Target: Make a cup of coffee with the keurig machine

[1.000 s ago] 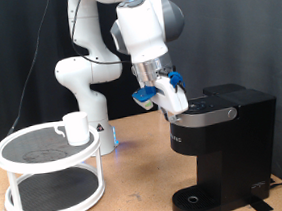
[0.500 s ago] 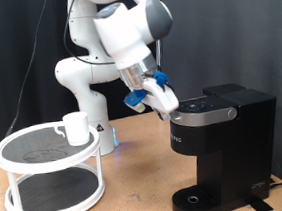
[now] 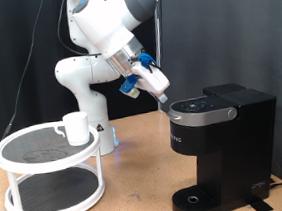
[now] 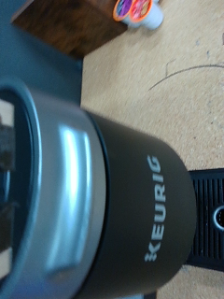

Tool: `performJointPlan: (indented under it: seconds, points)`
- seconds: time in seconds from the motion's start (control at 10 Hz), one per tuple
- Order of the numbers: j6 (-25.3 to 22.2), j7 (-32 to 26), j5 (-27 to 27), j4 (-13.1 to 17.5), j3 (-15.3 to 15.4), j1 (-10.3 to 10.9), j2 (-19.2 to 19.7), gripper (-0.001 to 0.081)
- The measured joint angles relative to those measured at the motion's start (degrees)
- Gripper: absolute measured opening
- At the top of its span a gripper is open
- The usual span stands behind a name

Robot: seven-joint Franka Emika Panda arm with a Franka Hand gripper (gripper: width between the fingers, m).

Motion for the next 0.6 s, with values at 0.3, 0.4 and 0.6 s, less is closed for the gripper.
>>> performJointPlan:
  seconds: [0.3, 0.4, 0.6]
  points:
    - [-4.32, -8.33, 3.48, -4.53, -1.53, -0.02, -2.9, 0.0]
    - [-2.4, -10.26, 8.7, -7.0, -1.98, -0.01, -4.87, 0.0]
    - [-0.76, -5.53, 12.3, -11.59, -2.5, -0.81, -9.19, 0.0]
